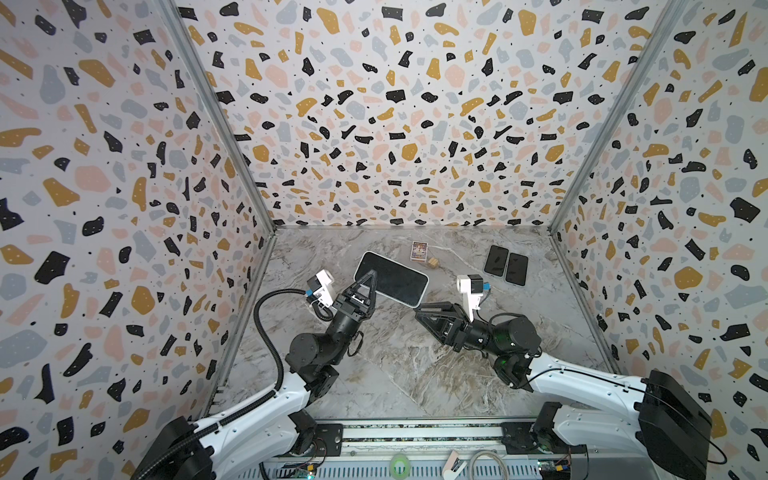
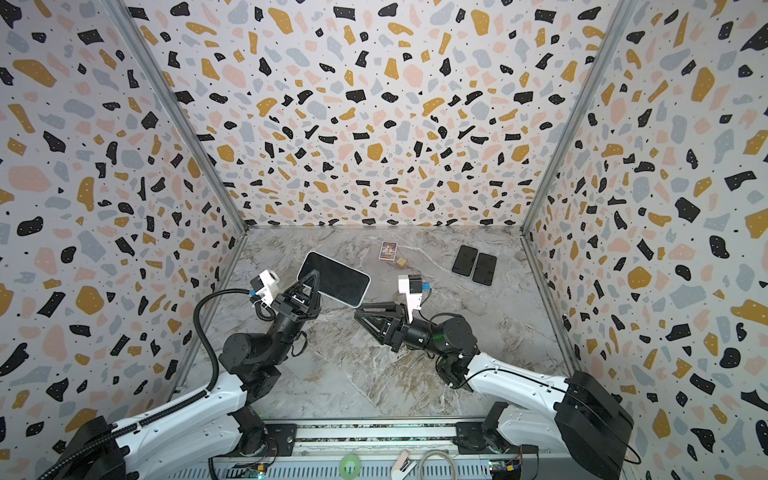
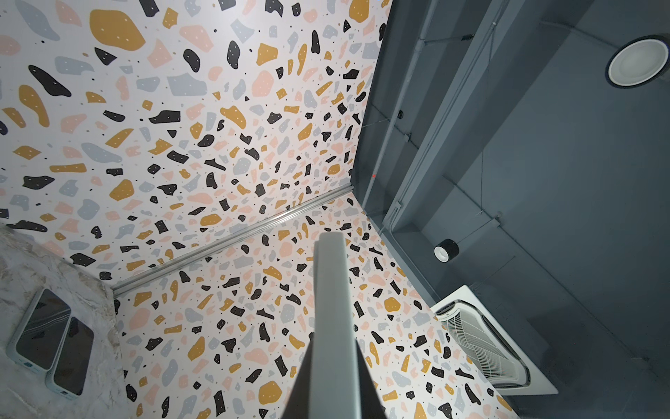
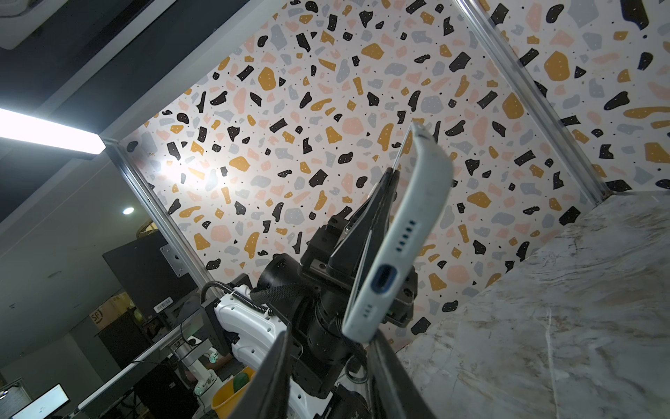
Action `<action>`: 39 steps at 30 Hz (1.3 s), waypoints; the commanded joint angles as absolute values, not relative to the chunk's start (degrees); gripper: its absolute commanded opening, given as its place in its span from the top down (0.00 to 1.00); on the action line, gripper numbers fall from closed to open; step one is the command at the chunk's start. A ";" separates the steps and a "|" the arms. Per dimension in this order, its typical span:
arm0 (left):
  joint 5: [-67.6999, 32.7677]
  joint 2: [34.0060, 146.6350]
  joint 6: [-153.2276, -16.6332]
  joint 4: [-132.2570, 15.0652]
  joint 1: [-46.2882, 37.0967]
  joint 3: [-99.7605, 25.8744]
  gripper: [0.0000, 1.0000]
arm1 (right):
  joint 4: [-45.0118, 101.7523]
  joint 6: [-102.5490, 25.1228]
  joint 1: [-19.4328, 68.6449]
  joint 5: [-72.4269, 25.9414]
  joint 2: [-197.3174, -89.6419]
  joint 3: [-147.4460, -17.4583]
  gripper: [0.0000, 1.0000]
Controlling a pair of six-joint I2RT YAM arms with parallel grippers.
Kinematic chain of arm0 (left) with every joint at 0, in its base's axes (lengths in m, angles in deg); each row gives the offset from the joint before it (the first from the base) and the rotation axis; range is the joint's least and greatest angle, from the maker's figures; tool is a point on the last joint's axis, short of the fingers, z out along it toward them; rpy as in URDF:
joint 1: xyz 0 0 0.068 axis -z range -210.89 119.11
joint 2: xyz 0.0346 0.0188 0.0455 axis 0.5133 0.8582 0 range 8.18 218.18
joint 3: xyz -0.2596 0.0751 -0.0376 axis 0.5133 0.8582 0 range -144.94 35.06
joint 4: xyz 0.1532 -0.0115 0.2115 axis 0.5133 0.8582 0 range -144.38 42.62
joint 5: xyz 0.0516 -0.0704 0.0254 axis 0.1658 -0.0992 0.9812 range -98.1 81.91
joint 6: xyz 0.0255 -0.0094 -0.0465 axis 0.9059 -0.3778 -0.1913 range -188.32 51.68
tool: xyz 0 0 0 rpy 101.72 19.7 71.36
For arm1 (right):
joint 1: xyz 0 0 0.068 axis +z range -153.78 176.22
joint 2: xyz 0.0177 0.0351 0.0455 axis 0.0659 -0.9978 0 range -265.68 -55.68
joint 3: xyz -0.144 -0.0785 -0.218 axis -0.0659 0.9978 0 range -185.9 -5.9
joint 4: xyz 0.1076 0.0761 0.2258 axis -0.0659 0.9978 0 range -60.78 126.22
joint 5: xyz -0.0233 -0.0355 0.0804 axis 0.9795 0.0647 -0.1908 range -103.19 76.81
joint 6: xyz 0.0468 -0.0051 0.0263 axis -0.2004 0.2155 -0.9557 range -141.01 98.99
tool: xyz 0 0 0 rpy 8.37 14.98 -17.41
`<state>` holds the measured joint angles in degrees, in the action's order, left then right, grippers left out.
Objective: Take the phone out of the phone case
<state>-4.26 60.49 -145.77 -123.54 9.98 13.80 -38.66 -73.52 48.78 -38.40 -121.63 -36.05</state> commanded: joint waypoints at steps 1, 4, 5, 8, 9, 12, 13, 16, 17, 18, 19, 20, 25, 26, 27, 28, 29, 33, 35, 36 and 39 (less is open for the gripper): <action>-4.01 59.07 -144.54 -128.38 10.34 13.45 1.00 | -41.66 -73.75 48.58 -38.06 -121.32 -38.57 0.64; -4.01 59.25 -144.46 -128.29 10.41 13.43 1.00 | -41.68 -73.89 48.46 -38.00 -121.66 -38.73 0.65; -3.96 59.25 -144.47 -128.34 10.42 13.51 1.00 | -41.79 -73.97 48.43 -38.00 -121.79 -38.77 0.65; -3.79 59.22 -144.43 -128.22 10.40 13.61 1.00 | -42.13 -74.15 48.47 -38.03 -121.95 -38.77 0.67; -3.70 59.12 -144.37 -128.13 10.42 13.68 1.00 | -42.20 -74.18 48.45 -38.06 -122.10 -38.80 0.67; -3.61 59.07 -144.31 -128.08 10.42 13.70 1.00 | -42.37 -74.21 48.50 -37.99 -122.10 -38.77 0.69; -3.68 59.07 -144.32 -128.11 10.43 13.62 1.00 | -42.49 -74.16 48.50 -38.00 -122.14 -38.85 0.70; -3.70 59.09 -144.25 -128.12 10.51 13.79 1.00 | -42.09 -74.10 48.51 -38.04 -122.23 -39.01 0.74; -3.63 59.07 -144.19 -128.16 10.51 13.87 1.00 | -42.07 -74.11 48.45 -38.13 -122.29 -39.03 0.76; -3.61 59.08 -144.24 -128.21 10.51 13.96 1.00 | -42.16 -74.16 48.52 -38.08 -122.42 -39.12 0.78; -3.57 59.07 -144.19 -128.20 10.51 13.96 1.00 | -42.34 -74.13 48.52 -38.20 -122.40 -39.08 0.81; -3.61 59.07 -144.21 -128.20 10.51 13.96 1.00 | -42.33 -74.12 48.45 -38.10 -122.54 -39.12 0.82; -3.70 59.16 -144.10 -128.12 10.60 13.79 1.00 | -42.31 -73.98 48.32 -38.54 -122.83 -39.43 0.88; -3.70 59.19 -144.09 -128.12 10.60 13.79 1.00 | -42.16 -73.92 48.33 -38.51 -122.86 -39.47 0.90; -3.70 59.17 -144.17 -128.04 10.60 13.78 1.00 | -41.91 -73.89 48.33 -38.51 -122.88 -39.54 0.91; -3.63 59.17 -144.30 -128.03 10.60 13.74 1.00 | -41.71 -73.77 48.25 -38.53 -122.88 -39.56 0.92; -3.61 59.16 -144.39 -127.95 10.60 13.70 1.00 | -41.58 -73.62 48.23 -38.50 -122.90 -39.50 0.93; -3.52 58.85 -144.77 -126.60 10.60 13.13 1.00 | -41.25 -73.01 48.16 -39.03 -122.97 -39.39 0.98; -3.70 58.81 -144.89 -126.37 10.60 12.92 1.00 | -40.91 -72.45 48.15 -39.04 -122.88 -39.30 1.00; -3.79 58.76 -145.12 -126.29 10.60 12.82 1.00 | -40.74 -72.10 48.16 -39.13 -122.86 -39.30 1.00; -4.12 58.49 -145.77 -125.08 10.60 12.31 1.00 | -39.60 -70.78 48.14 -39.12 -122.80 -39.36 1.00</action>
<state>-3.45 59.68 -145.69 -122.97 10.39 13.80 -38.70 -73.37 48.30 -38.42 -123.27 -36.93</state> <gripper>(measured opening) 0.119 0.119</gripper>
